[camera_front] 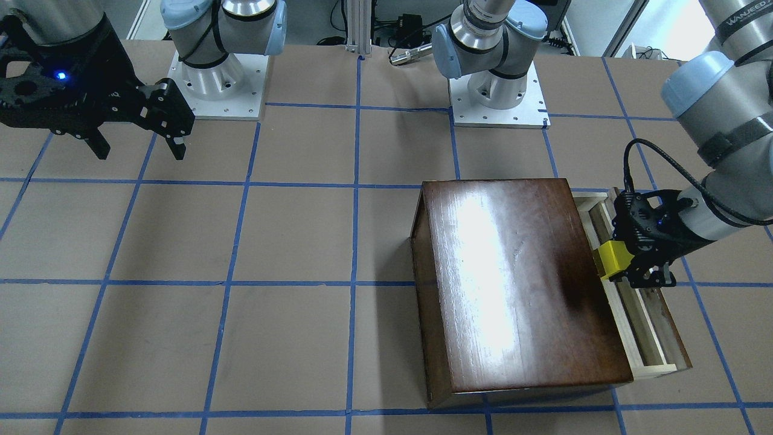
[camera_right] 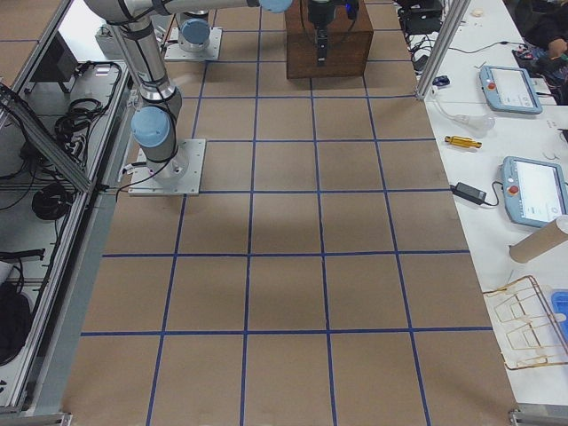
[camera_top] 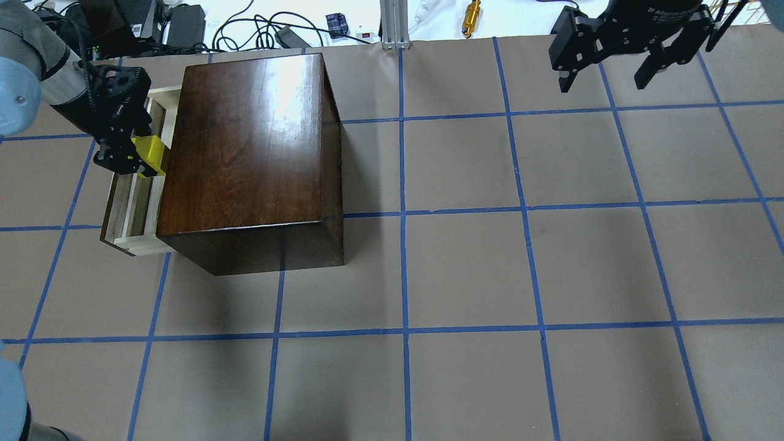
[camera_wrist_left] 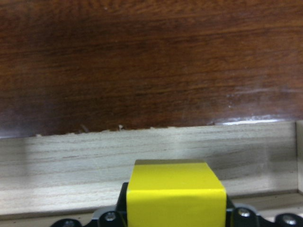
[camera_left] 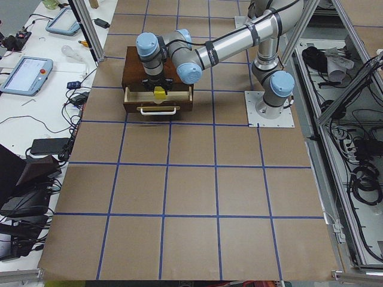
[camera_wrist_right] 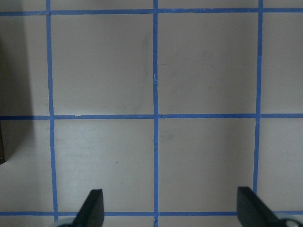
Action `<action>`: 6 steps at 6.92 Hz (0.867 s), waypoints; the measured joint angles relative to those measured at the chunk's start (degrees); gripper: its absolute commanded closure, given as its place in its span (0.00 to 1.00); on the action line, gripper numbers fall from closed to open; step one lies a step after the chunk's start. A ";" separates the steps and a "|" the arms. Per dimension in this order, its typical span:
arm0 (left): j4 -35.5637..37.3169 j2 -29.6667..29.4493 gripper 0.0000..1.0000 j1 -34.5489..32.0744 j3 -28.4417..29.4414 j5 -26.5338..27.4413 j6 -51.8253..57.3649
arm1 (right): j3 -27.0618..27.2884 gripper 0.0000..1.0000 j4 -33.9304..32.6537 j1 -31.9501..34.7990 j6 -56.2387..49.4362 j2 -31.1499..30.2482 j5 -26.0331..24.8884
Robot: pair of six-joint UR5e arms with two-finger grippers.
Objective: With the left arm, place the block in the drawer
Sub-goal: 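Lower the yellow block into the open drawer with the left gripper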
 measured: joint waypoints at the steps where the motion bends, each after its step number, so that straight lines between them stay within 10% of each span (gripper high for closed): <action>1: 0.30 -0.10 0.79 -0.12 -0.22 -0.03 -0.01 | 0.00 0.00 0.00 0.00 0.00 -0.01 0.00; 6: 2.67 -0.42 0.55 -0.12 -1.69 0.10 -2.10 | 0.00 0.00 0.00 0.01 0.00 0.01 0.05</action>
